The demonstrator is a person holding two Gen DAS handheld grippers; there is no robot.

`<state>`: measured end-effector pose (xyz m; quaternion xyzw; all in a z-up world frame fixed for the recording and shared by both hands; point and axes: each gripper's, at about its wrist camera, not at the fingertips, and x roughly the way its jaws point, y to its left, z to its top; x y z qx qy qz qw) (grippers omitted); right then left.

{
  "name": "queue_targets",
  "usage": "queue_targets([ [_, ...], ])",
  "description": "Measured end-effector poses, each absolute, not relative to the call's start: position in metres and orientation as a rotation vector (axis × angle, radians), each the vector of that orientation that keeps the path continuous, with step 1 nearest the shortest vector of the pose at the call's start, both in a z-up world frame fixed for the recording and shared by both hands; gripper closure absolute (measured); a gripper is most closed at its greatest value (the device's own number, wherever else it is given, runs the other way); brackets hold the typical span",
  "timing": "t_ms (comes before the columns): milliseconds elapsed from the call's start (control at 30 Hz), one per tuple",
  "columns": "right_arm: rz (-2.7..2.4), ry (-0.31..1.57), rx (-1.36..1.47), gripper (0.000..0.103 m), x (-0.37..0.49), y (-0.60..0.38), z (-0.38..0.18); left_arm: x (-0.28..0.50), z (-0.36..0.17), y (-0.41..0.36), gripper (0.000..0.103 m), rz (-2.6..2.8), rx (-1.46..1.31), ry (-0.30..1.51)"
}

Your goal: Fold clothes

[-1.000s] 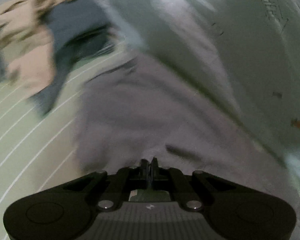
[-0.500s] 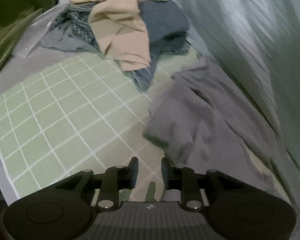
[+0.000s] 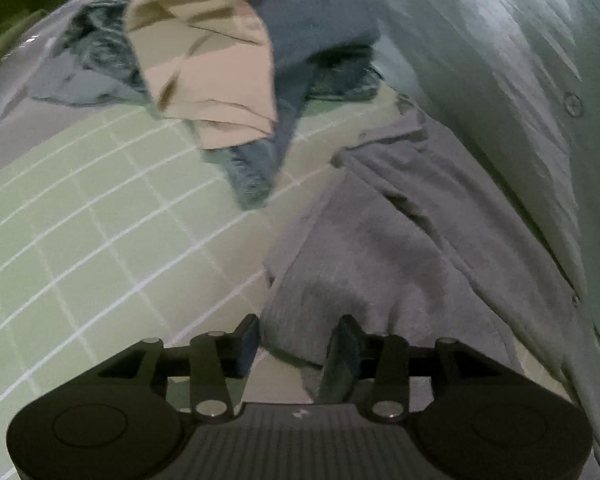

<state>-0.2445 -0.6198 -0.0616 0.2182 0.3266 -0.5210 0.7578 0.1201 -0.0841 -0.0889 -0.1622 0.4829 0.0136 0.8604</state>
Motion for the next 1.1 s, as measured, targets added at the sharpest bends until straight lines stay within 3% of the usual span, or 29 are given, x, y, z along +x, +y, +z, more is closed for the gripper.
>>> queue_targets([
  [33,-1.132,0.716,0.473,0.023,-0.242,-0.618,-0.062,0.122,-0.089,-0.087,0.075,0.018,-0.330,1.012],
  [67,-1.128,0.723,0.468,0.023,-0.239,-0.617,-0.062,0.124,-0.089,-0.089,0.100,0.009,-0.319,1.009],
  [333,-1.080,0.768,0.415,0.023,-0.221,-0.602,-0.068,0.113,-0.039,-0.066,0.100,0.177,-0.011,0.827],
  [400,-1.068,0.783,0.404,0.023,-0.218,-0.598,-0.072,0.113,-0.026,-0.052,0.099,0.235,0.068,0.778],
  [467,-1.052,0.796,0.402,0.023,-0.216,-0.595,-0.076,0.115,-0.021,-0.041,0.091,0.254,0.053,0.766],
  [567,-1.026,0.812,0.404,0.023,-0.212,-0.592,-0.081,0.114,-0.030,-0.025,0.060,0.267,-0.053,0.816],
  [600,-1.018,0.814,0.407,0.023,-0.211,-0.591,-0.082,0.112,-0.034,-0.020,0.055,0.281,-0.101,0.841],
  [800,-0.995,0.809,0.420,0.023,-0.209,-0.587,-0.081,0.086,-0.065,0.011,0.055,0.340,-0.360,0.959],
  [1100,-0.989,0.844,0.424,0.023,-0.209,-0.582,-0.085,0.077,-0.088,0.008,0.056,0.337,-0.378,0.981],
])
